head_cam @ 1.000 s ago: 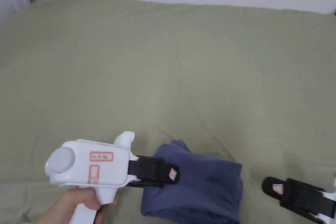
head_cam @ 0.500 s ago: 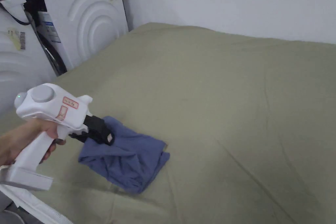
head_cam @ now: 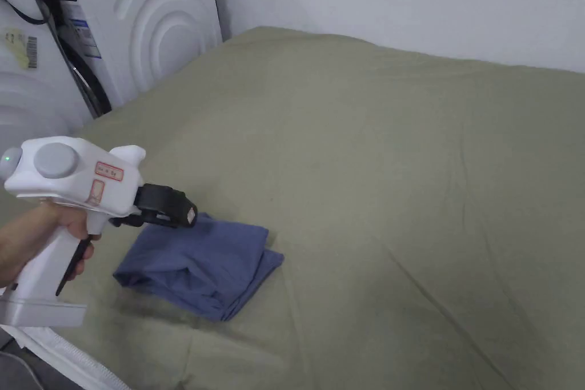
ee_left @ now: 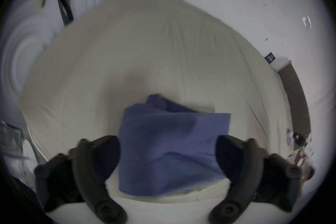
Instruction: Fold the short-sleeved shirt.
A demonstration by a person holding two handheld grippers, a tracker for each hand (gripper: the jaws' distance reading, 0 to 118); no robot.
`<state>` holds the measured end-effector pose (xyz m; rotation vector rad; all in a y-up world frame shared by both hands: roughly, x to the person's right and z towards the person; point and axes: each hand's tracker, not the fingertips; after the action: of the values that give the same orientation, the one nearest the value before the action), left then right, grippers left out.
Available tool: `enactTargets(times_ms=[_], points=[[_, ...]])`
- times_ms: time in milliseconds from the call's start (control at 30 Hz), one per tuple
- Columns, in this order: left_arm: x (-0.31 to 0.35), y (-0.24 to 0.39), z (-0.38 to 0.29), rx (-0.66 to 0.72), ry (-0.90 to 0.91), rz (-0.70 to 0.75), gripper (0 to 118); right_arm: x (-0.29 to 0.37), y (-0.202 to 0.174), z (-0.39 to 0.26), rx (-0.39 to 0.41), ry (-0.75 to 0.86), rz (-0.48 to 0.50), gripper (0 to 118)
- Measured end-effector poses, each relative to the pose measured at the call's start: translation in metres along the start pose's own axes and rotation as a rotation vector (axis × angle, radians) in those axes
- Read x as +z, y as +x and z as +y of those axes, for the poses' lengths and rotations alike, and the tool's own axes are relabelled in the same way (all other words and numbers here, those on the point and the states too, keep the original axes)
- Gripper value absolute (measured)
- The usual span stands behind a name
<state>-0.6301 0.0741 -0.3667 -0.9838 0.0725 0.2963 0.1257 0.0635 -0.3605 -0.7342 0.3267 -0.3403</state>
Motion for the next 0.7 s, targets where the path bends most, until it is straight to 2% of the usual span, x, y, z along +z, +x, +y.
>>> enactTargets(times_ms=[67, 100, 133, 200, 233, 267, 333, 367, 433, 500, 567, 633, 700], points=[[0.008, 0.044, -0.007, -0.090, 0.082, 0.029, 0, 0.005, -0.003, 0.001, 0.010, 0.002, 0.014, 0], [0.010, 0.064, -0.012, -0.085, 0.146, 0.037, 0, 0.008, -0.006, 0.001, 0.022, 0.008, 0.024, 0], [0.014, 0.091, -0.016, -0.123, 0.181, -0.026, 0, 0.014, -0.008, 0.002, 0.035, 0.023, 0.027, 0], [0.016, 0.156, -0.026, -0.068, 0.236, -0.142, 0, 0.024, -0.015, 0.008, 0.067, 0.058, 0.001, 0], [0.019, 0.184, -0.032, -0.144, 0.225, -0.185, 0, 0.029, -0.019, 0.012, 0.091, 0.080, -0.037, 0], [0.021, 0.222, -0.040, -0.170, 0.290, -0.217, 0, 0.035, -0.021, 0.014, 0.127, 0.101, -0.069, 0], [0.026, 0.288, -0.053, -0.234, 0.323, -0.142, 0, 0.045, -0.030, 0.020, 0.184, 0.145, -0.167, 0], [0.025, 0.316, -0.057, -0.257, 0.444, -0.137, 0, 0.051, -0.034, 0.022, 0.227, 0.190, -0.206, 0], [0.033, 0.367, -0.063, -0.321, 0.516, -0.144, 0, 0.060, -0.033, 0.026, 0.263, 0.250, -0.246, 0], [0.045, 0.401, -0.074, -0.249, 0.585, -0.192, 0, 0.070, -0.038, 0.030, 0.315, 0.324, -0.295, 0], [0.055, 0.421, -0.078, -0.211, 0.645, -0.169, 0, 0.074, -0.034, 0.032, 0.350, 0.372, -0.345, 0], [0.068, 0.436, -0.079, -0.276, 0.743, -0.080, 1, 0.084, -0.036, 0.034, 0.354, 0.419, -0.335, 0], [0.077, 0.443, -0.084, -0.306, 0.754, -0.109, 1, 0.093, -0.038, 0.035, 0.350, 0.432, -0.319, 0]])
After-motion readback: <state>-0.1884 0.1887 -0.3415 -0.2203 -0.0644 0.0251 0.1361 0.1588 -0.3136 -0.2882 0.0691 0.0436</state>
